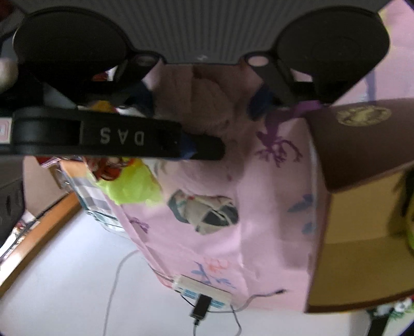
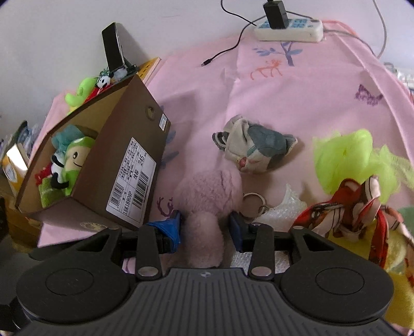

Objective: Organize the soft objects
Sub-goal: 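Lift the pink teddy bear with the right gripper over the cardboard box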

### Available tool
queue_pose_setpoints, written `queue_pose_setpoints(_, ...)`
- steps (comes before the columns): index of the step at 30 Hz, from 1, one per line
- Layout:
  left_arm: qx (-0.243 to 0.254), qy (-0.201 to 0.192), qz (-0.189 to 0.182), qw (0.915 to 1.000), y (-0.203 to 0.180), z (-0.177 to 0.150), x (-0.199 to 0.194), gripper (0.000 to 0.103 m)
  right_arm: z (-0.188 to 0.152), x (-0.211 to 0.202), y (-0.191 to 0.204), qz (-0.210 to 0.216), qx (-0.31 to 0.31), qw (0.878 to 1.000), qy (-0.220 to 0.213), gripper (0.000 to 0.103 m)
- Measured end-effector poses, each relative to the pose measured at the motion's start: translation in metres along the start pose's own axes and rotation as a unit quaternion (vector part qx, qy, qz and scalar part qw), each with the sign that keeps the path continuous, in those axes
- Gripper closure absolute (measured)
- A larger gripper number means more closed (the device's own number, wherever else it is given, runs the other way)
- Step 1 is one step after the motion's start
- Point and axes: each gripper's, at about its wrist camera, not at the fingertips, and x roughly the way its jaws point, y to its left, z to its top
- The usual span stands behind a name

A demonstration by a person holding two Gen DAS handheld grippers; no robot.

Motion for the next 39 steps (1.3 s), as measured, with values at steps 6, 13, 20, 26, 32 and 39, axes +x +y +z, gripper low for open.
queue_pose_setpoints(6, 0.026, -0.006, -0.01, 0.9996, -0.005, -0.004, -0.002, 0.053, -0.01, -0.012, 0.008, 0.04, -0.02, 0.999, -0.003, 0.084)
queue_pose_setpoints(13, 0.048, -0.007, -0.001, 0.9988, -0.013, -0.017, -0.02, 0.054, -0.026, -0.024, 0.01, 0.06, -0.012, 0.998, -0.003, 0.086)
queue_pose_setpoints(20, 0.061, -0.029, 0.004, 0.9977, -0.028, -0.027, -0.051, 0.055, -0.038, -0.052, 0.024, 0.078, -0.04, 0.996, -0.028, 0.086)
queue_pose_setpoints(26, 0.078, -0.092, 0.023, 0.9924, -0.043, -0.019, -0.089, 0.056, -0.028, -0.081, 0.042, 0.099, -0.078, 0.988, -0.084, 0.085)
queue_pose_setpoints(32, 0.1, -0.154, 0.046, 0.9819, -0.04, 0.007, -0.132, 0.056, -0.003, -0.097, 0.073, 0.126, -0.117, 0.975, -0.137, 0.085)
queue_pose_setpoints(39, 0.115, -0.191, 0.075, 0.9719, -0.001, 0.06, -0.166, 0.056, 0.041, -0.079, 0.124, 0.153, -0.141, 0.963, -0.169, 0.085)
